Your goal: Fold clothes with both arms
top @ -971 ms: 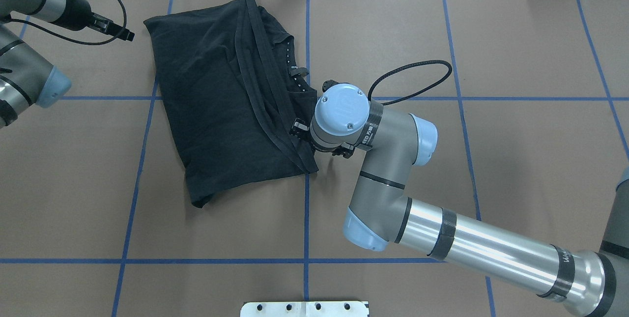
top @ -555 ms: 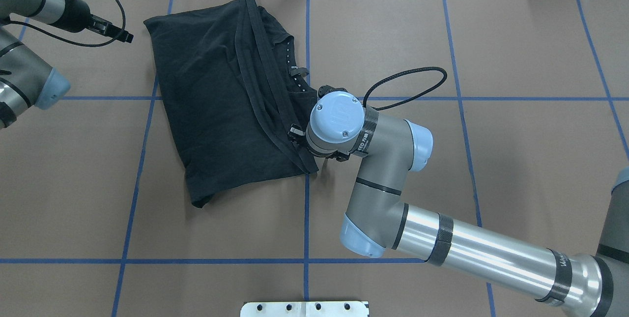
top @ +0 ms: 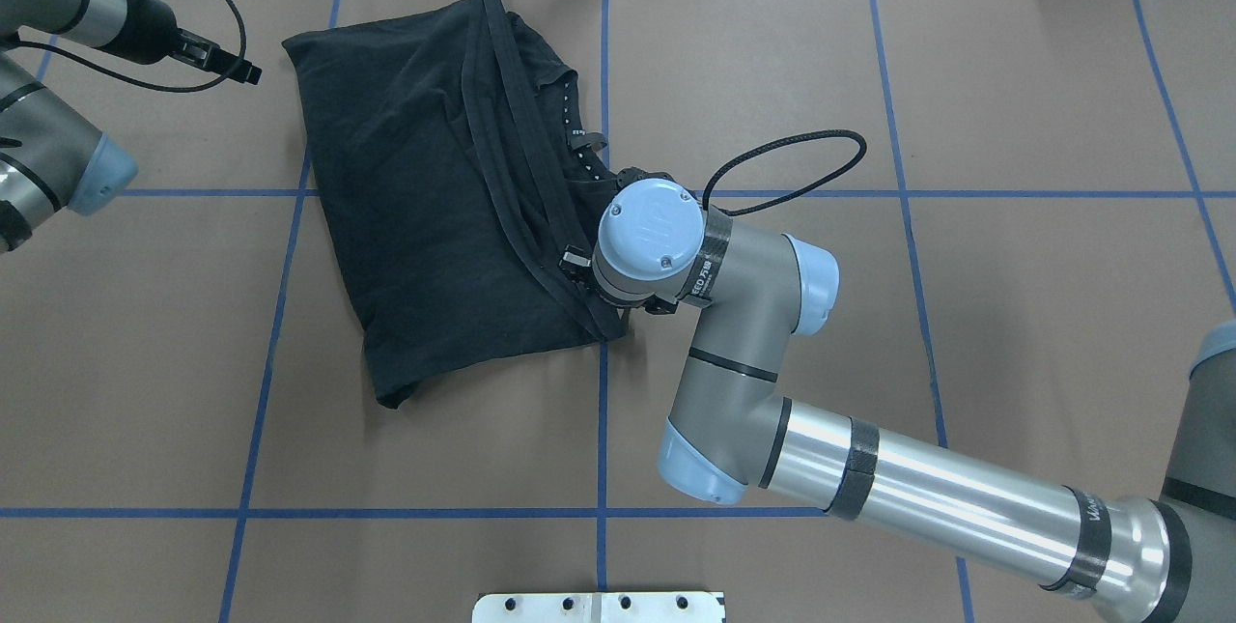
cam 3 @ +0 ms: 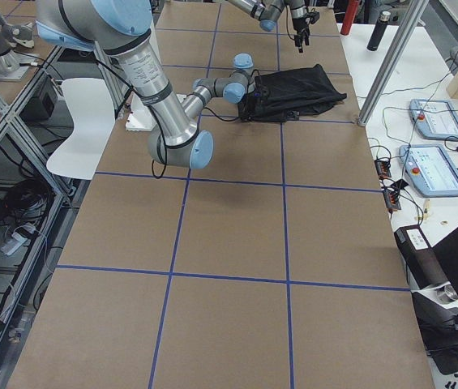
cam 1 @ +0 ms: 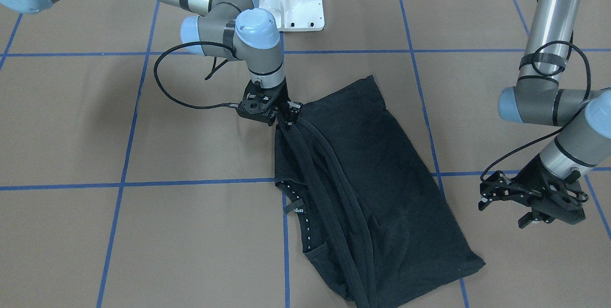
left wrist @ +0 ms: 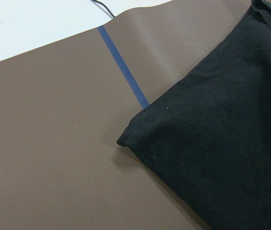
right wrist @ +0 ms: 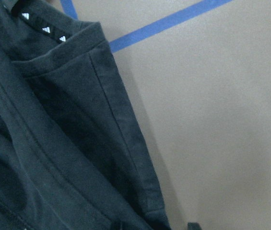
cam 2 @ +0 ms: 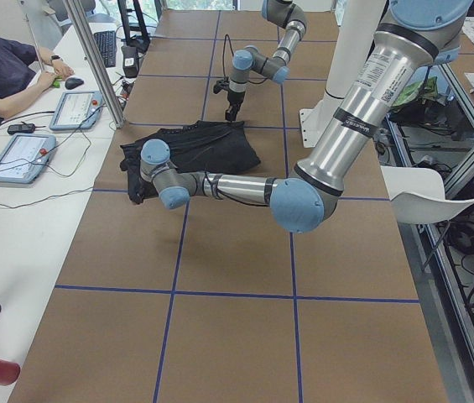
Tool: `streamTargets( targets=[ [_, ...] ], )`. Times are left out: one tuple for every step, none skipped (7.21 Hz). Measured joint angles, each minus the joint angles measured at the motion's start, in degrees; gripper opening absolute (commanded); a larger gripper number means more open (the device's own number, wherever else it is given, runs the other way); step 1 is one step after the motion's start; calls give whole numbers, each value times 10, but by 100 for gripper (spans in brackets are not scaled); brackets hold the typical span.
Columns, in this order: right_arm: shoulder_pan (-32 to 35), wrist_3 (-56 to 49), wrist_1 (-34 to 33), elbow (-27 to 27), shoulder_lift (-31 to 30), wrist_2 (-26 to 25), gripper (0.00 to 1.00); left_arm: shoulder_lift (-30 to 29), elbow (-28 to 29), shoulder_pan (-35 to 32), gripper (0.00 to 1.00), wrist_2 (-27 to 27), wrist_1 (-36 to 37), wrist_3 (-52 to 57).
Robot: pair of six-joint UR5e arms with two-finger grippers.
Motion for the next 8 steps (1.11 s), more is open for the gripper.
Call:
streamTargets(
  targets=[
    [0, -1, 0, 0, 0, 0, 20, 0, 0, 0, 100, 0, 0, 0],
    [0, -1, -1, 0, 1, 0, 0, 0, 0, 0, 100, 0, 0, 0],
    [0, -1, -2, 0, 2, 0, 0, 0, 0, 0, 100, 0, 0, 0],
    [0, -2, -3, 0, 3, 0, 0, 0, 0, 0, 100, 0, 0, 0],
    [0, -2, -4, 0, 3, 0, 0, 0, 0, 0, 100, 0, 0, 0],
    [0, -3, -4, 0, 2, 0, 0, 0, 0, 0, 100, 0, 0, 0],
    [0, -4, -4, 1, 2, 1, 1, 0, 1, 0, 100, 0, 0, 0],
    [1, -4, -5, 3, 2, 3, 89, 0, 1, 0, 100, 0, 0, 0]
  ],
)
